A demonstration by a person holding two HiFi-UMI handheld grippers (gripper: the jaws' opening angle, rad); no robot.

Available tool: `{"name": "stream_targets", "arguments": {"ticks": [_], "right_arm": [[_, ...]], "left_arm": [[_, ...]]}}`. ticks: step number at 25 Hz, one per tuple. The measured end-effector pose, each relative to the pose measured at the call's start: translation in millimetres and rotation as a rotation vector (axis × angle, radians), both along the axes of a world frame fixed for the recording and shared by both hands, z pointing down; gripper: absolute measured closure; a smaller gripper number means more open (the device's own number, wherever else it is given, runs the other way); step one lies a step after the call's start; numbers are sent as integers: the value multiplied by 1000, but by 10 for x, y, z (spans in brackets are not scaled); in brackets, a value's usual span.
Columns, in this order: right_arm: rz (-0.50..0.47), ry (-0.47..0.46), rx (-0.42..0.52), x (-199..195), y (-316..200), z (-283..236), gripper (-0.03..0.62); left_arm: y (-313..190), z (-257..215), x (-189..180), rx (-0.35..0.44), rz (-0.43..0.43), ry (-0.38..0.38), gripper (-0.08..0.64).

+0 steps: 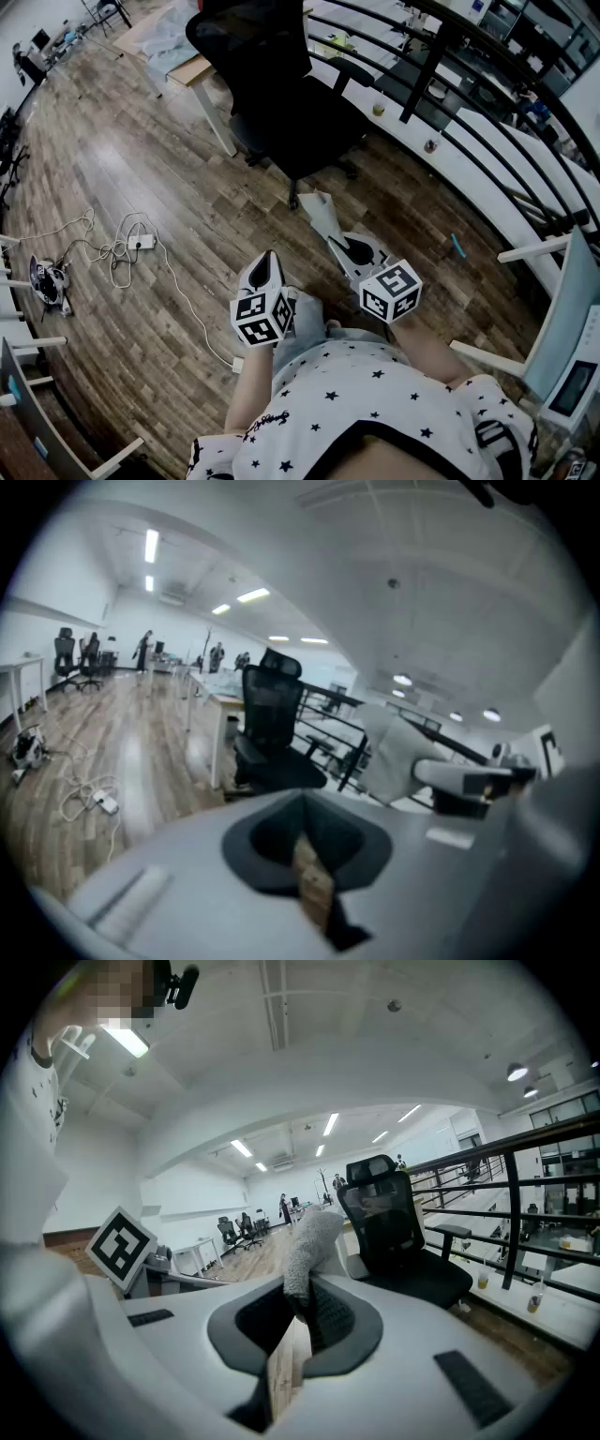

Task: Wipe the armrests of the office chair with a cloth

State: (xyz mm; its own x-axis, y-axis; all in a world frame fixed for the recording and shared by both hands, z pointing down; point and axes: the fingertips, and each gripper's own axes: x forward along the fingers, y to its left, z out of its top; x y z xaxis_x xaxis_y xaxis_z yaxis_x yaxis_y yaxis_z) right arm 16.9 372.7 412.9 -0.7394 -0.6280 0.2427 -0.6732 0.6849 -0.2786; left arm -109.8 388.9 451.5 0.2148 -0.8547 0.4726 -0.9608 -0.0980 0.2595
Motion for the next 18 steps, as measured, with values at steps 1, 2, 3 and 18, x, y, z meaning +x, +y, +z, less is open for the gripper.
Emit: {"name": "stream_targets", "arguments": {"ticks": [1, 2, 3, 18], "right_arm": [[0, -1, -5, 30, 99, 13, 565], [-1, -2, -8, 58, 190, 24, 565], [-2, -3, -10, 83, 268, 30, 565], [-23, -21, 3, 213, 809, 47, 565]], "left_arm": [[123, 24, 45, -8, 5, 0, 557], [238, 46, 88, -16, 9, 1, 557], [337, 61, 126, -21, 12, 2, 557], [835, -16, 237, -4, -19, 19, 557]]}}
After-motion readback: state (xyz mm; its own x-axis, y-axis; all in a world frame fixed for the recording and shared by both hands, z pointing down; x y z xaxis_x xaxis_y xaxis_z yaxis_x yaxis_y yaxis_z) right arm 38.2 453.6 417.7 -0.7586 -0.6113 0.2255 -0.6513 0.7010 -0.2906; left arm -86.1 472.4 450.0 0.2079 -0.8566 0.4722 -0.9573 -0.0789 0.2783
